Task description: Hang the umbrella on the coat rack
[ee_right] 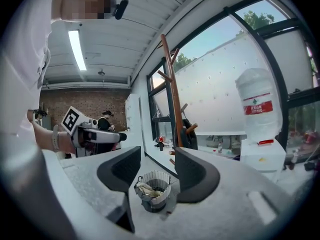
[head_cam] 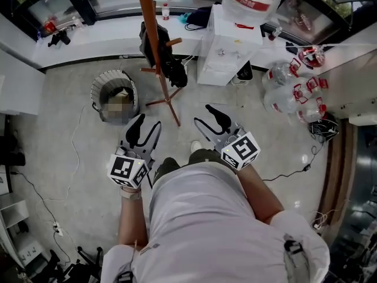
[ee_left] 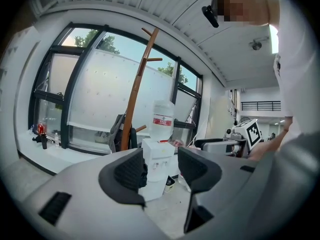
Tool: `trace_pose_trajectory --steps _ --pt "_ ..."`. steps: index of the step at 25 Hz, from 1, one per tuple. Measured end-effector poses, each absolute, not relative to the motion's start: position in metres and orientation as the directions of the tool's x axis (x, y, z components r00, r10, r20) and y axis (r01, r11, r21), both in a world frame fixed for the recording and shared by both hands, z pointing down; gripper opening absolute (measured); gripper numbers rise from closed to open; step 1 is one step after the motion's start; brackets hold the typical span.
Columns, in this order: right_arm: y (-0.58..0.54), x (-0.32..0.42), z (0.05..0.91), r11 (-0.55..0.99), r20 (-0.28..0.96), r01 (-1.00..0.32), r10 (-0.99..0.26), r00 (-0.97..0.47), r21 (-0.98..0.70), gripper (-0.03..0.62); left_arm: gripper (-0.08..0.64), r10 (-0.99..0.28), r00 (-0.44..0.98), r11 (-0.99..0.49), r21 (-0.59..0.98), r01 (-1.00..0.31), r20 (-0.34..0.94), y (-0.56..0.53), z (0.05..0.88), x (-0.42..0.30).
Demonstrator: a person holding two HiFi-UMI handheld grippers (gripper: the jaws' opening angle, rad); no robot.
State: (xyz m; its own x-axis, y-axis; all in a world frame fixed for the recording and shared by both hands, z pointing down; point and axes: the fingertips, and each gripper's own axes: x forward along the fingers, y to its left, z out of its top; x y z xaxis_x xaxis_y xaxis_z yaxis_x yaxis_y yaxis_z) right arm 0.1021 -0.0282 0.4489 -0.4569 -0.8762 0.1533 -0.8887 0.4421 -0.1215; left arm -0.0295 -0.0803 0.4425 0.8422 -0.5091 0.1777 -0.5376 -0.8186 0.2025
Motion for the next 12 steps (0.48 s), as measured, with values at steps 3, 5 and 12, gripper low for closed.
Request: trace_pose_trajectory --steps 3,5,12 --pt "-0.023 0.103 0.449 0.44 0.151 -0.891 -0.879 -0.453 -0.11 0.215 0.215 -0.505 0.846 -0.825 0.192 -0.531 0.169 -0.077 0.44 -0.026" --pt "-0.021 0.103 0.449 0.43 0.148 -0.896 -0.884 -0.443 -0.109 0.215 0.215 -0.504 0.847 -0.827 0.188 -0.529 0.167 -0.075 0.438 -0.025" --pt "-0.021 0.104 0.459 0.425 0.166 -0.899 -0.884 -0.438 -0.108 0.215 0.215 -0.5 0.849 -0.83 0.186 -0.526 0.17 -0.074 0.438 -0.02"
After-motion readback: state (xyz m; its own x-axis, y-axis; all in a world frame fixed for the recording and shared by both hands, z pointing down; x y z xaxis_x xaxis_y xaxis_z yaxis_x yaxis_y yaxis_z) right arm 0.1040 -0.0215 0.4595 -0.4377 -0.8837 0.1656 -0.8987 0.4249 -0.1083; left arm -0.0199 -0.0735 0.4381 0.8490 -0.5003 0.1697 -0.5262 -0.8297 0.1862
